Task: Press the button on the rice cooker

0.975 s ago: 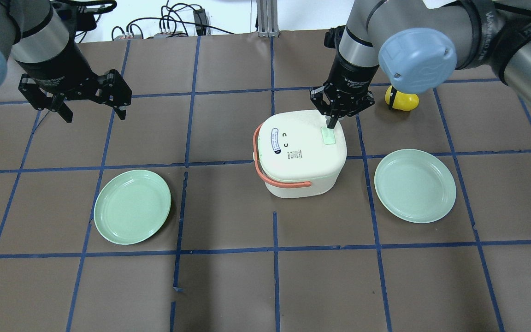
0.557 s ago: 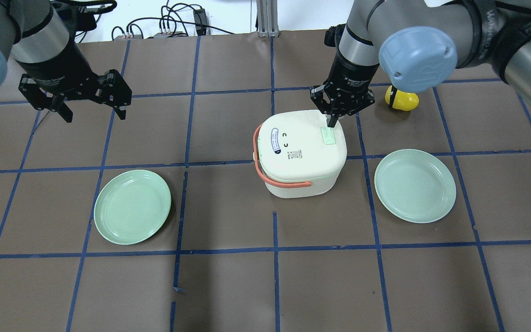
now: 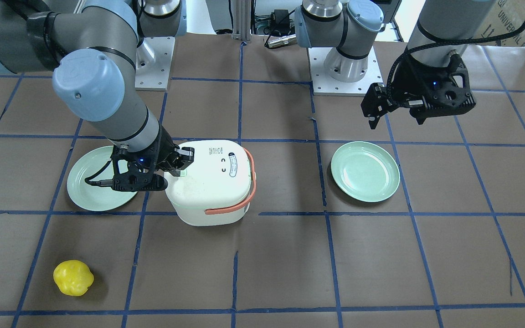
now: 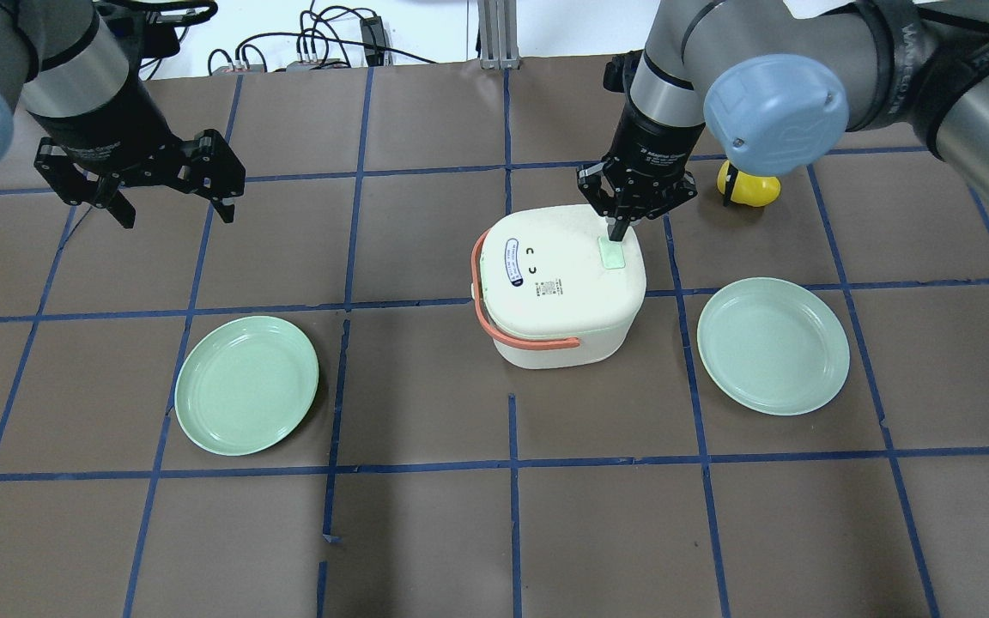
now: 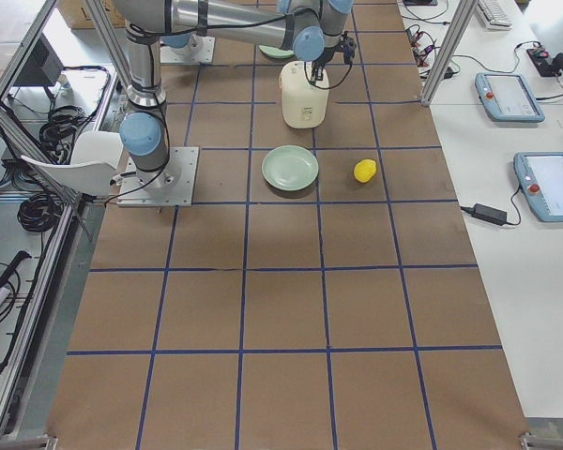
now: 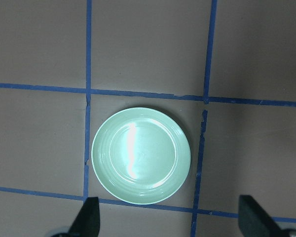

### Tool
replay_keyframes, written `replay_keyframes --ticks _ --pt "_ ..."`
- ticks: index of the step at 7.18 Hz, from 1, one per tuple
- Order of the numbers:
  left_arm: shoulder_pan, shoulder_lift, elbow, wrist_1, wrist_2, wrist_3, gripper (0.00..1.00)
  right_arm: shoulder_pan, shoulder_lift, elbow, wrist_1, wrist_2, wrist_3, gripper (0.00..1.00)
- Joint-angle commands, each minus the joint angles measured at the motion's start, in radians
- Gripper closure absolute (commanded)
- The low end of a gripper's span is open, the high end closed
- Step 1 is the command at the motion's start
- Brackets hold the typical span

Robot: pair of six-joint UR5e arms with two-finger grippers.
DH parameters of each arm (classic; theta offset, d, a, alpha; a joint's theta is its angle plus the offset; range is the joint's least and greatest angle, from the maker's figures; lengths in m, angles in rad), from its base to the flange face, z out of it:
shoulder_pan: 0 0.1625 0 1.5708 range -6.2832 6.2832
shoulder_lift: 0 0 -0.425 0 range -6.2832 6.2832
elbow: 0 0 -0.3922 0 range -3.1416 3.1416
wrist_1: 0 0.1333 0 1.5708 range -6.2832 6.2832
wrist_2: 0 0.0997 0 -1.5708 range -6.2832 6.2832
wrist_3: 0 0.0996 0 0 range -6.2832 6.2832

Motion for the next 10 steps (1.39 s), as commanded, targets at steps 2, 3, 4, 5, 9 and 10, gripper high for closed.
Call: replay_keyframes --ticks 2,3,4,5,9,10 --pt "0.000 0.000 0.000 0.000 0.000 0.000 0.00 0.003 0.001 0.006 0.001 0.002 0.001 0.89" --pt "0.000 0.000 0.000 0.000 0.000 0.000 0.00 0.003 -0.001 0.020 0.000 0.002 0.001 0.89" --pt "0.000 0.000 0.000 0.000 -0.002 0.000 0.00 0.003 -0.001 0.022 -0.003 0.002 0.001 0.89" --pt "0.000 0.000 0.000 0.000 0.000 0.000 0.00 0.003 -0.001 0.022 -0.005 0.002 0.001 0.89" --pt "0.000 0.000 0.000 0.000 -0.002 0.000 0.00 0.008 -0.019 0.000 0.000 -0.007 0.041 0.86" --pt "0.000 0.000 0.000 0.000 -0.002 0.000 0.00 0.009 -0.034 -0.030 0.032 -0.014 0.049 0.82"
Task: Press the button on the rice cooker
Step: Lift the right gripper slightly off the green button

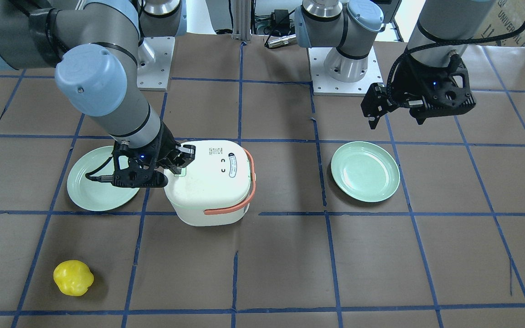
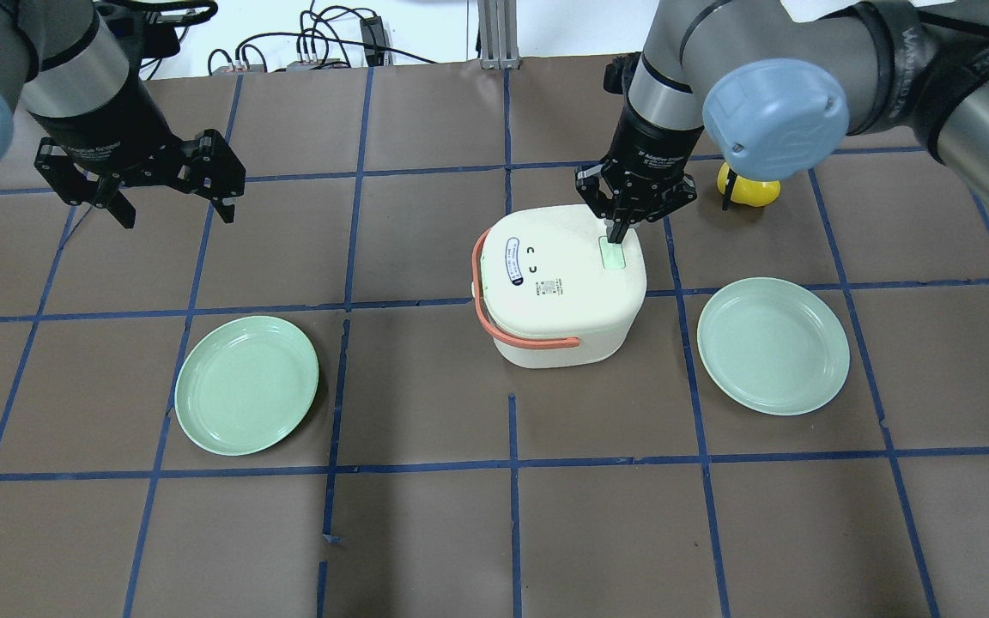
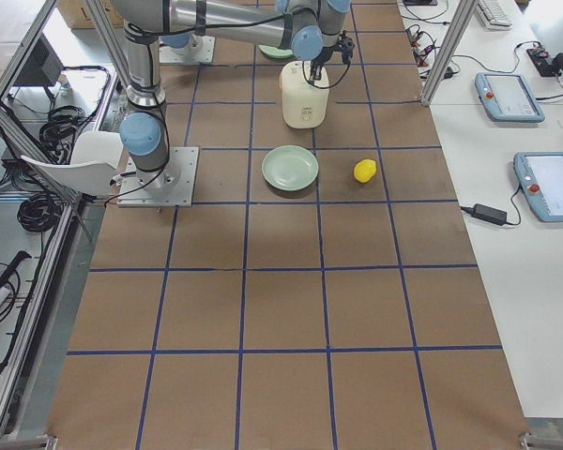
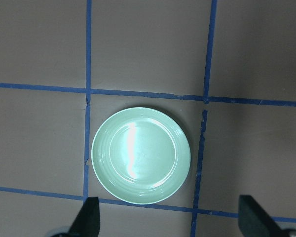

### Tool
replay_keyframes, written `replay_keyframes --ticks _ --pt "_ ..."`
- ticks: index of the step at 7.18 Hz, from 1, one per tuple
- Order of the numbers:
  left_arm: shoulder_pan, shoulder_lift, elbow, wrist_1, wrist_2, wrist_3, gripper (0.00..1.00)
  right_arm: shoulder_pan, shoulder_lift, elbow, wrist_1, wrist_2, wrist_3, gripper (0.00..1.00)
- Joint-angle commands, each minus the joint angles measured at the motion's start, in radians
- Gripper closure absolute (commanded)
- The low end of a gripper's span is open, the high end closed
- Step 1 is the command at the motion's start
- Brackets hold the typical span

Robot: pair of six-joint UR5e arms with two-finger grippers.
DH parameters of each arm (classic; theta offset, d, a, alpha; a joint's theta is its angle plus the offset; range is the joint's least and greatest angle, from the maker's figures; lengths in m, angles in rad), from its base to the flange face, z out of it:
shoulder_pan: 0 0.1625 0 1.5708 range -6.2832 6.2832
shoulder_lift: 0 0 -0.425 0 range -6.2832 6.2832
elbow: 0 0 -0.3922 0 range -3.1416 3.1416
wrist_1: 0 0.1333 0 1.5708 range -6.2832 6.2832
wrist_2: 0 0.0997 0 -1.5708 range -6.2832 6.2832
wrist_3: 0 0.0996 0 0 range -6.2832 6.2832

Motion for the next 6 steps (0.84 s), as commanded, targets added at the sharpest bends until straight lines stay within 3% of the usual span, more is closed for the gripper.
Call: replay_keyframes --ticks 1,2,4,6 --pt "0.000 0.000 0.000 0.000 0.001 0.000 0.00 0.003 -0.040 -0.096 0.122 -0.012 0.016 0.79" --pt "0.000 0.000 0.000 0.000 0.000 0.000 0.00 0.003 -0.037 -0.137 0.184 -0.012 0.018 0.79" --pt "0.000 0.000 0.000 0.000 0.001 0.000 0.00 0.003 -0.014 -0.096 0.178 0.004 0.027 0.83" --pt "0.000 0.000 0.000 0.000 0.000 0.000 0.00 0.003 -0.011 -0.007 0.047 0.002 0.027 0.84"
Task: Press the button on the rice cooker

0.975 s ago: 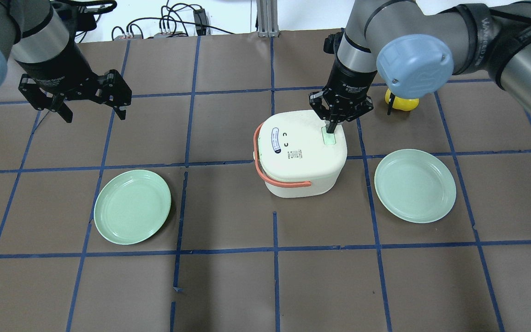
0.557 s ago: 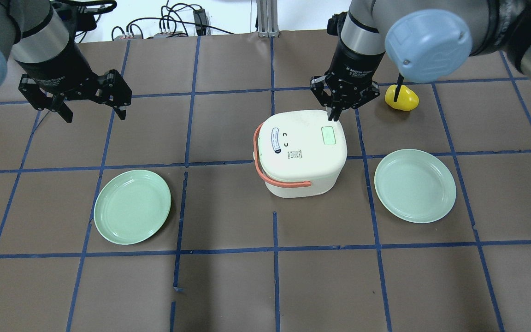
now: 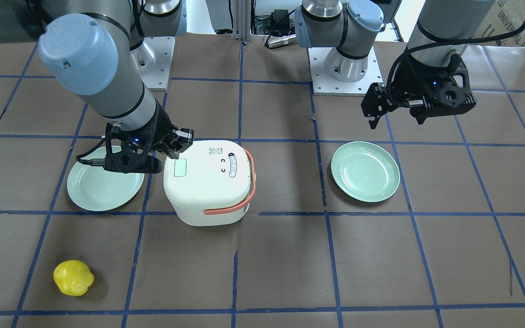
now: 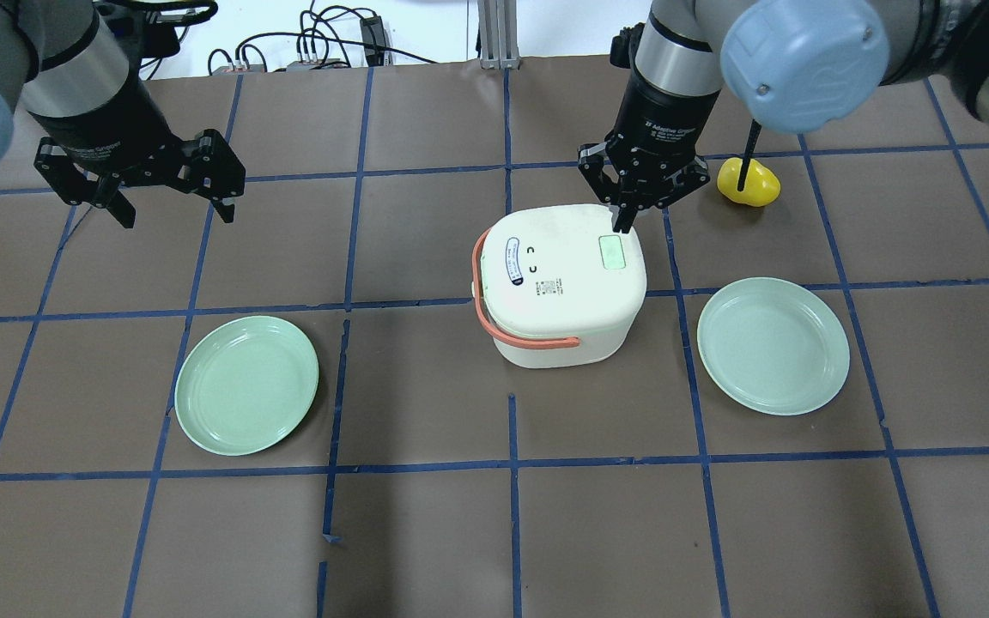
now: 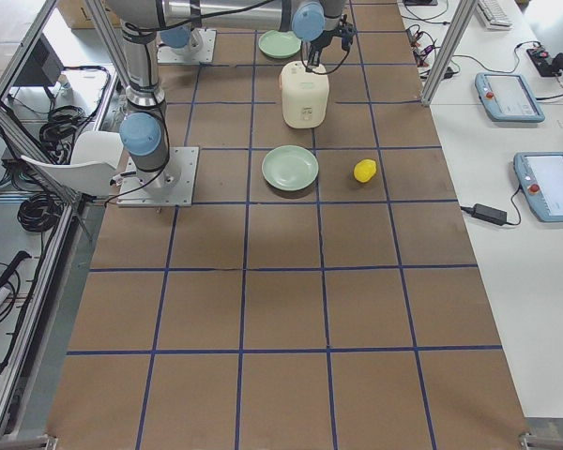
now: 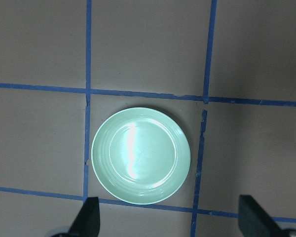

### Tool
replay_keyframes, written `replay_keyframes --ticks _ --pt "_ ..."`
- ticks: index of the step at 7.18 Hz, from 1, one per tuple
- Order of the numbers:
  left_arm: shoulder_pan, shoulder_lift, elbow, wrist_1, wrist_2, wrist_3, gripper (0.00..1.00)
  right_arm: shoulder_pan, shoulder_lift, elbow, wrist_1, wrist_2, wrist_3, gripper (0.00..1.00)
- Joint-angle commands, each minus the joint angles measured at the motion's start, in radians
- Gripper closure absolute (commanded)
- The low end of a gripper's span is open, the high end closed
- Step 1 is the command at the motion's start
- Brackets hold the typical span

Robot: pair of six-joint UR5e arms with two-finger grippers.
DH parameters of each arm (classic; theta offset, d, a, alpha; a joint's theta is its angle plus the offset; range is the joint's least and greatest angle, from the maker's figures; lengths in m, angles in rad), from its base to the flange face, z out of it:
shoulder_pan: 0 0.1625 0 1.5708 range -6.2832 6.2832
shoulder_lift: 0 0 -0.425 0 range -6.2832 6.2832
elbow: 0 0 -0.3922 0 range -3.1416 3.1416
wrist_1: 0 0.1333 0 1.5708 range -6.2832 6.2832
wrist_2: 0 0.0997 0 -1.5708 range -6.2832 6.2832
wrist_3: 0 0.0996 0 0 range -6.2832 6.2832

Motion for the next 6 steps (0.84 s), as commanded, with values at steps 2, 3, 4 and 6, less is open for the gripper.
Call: replay_keyframes --ticks 2,3,4,6 --pt "0.000 0.000 0.000 0.000 -0.001 0.000 0.00 0.000 0.010 0.067 -0.109 0.001 -0.001 0.87" --pt "0.000 0.000 0.000 0.000 -0.001 0.000 0.00 0.000 0.019 0.068 -0.116 0.001 0.000 0.87" --pt "0.000 0.000 0.000 0.000 0.000 0.000 0.00 0.002 0.024 0.068 -0.122 0.001 -0.001 0.87" --pt "0.000 0.000 0.000 0.000 -0.001 0.000 0.00 0.002 0.028 0.068 -0.129 0.001 -0.003 0.87"
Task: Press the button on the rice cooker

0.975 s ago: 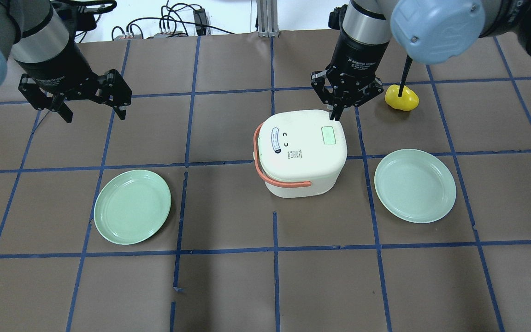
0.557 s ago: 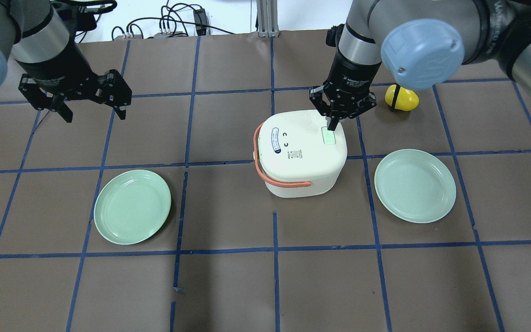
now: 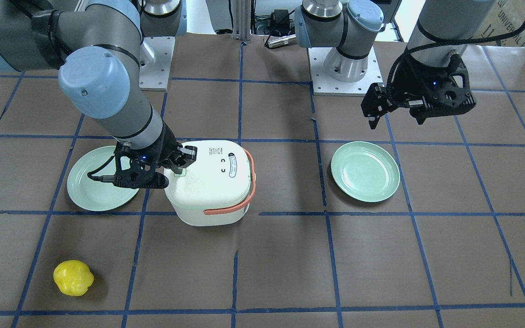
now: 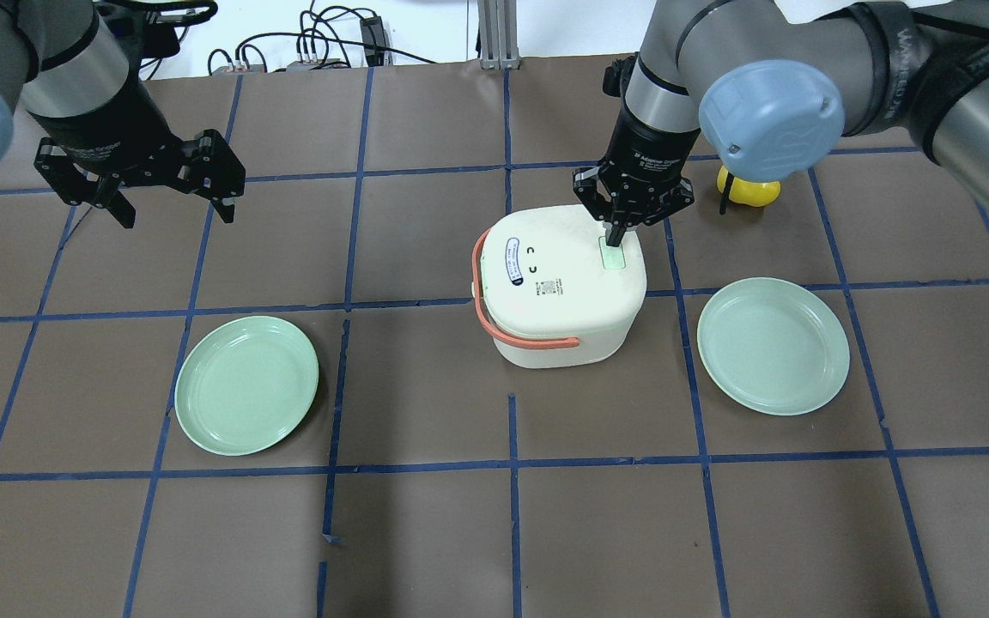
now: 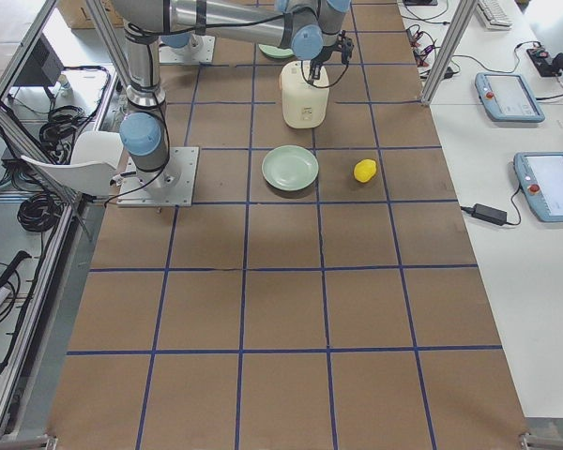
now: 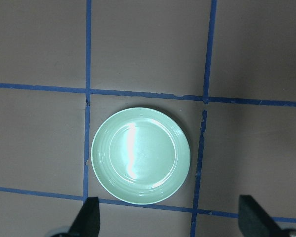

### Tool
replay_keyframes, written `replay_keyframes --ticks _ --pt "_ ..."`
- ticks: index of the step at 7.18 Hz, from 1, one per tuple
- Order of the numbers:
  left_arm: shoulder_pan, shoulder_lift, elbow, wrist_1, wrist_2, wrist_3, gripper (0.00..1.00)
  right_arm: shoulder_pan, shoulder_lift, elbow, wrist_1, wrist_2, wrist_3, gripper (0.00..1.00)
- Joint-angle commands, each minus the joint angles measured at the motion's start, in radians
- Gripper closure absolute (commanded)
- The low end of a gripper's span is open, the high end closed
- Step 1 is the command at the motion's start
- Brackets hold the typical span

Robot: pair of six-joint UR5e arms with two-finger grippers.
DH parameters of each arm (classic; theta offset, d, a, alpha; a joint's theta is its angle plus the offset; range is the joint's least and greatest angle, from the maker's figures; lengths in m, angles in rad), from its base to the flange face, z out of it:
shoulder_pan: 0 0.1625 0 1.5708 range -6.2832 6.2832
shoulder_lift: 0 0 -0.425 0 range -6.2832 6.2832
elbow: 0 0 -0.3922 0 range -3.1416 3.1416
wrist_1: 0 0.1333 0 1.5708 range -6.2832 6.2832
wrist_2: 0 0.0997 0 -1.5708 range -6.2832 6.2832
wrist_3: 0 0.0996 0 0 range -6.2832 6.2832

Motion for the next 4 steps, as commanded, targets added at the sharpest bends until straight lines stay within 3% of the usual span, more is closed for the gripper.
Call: replay_keyframes --ticks 1,4 --pt "0.000 0.000 0.000 0.000 0.000 0.000 0.00 -0.001 0.008 0.000 -0.005 0.000 -0.002 0.87" --pt "0.000 0.000 0.000 0.000 0.000 0.000 0.00 0.001 0.018 0.002 -0.025 0.000 -0.001 0.87"
